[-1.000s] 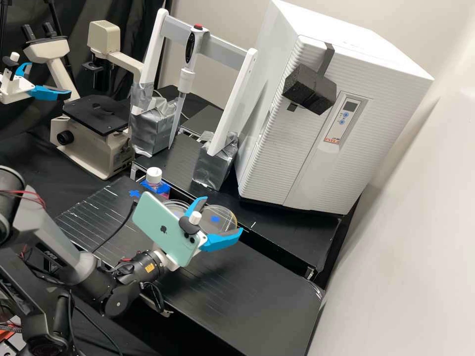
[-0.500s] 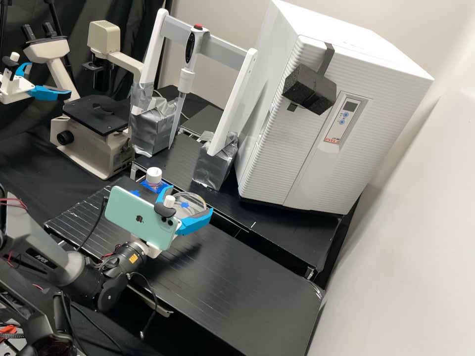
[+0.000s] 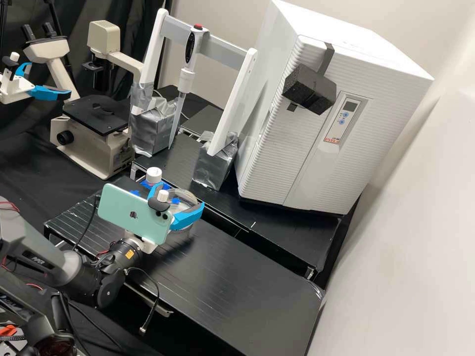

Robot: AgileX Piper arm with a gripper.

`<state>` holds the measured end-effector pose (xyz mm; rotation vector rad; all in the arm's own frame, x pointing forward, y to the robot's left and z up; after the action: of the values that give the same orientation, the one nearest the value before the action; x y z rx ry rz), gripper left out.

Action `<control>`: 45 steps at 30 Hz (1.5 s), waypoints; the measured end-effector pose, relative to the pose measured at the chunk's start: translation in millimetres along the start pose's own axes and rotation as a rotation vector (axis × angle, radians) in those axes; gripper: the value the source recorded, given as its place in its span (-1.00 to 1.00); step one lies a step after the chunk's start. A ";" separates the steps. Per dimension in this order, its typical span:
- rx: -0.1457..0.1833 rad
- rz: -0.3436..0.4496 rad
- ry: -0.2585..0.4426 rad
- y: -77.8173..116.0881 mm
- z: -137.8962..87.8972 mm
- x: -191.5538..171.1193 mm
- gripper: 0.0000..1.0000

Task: Close the lid

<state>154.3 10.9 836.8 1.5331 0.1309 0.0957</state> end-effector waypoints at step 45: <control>-0.028 -0.044 0.006 -3.0 6.3 0.0 -1.00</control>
<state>155.2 4.5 833.9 1.5017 0.1673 0.0667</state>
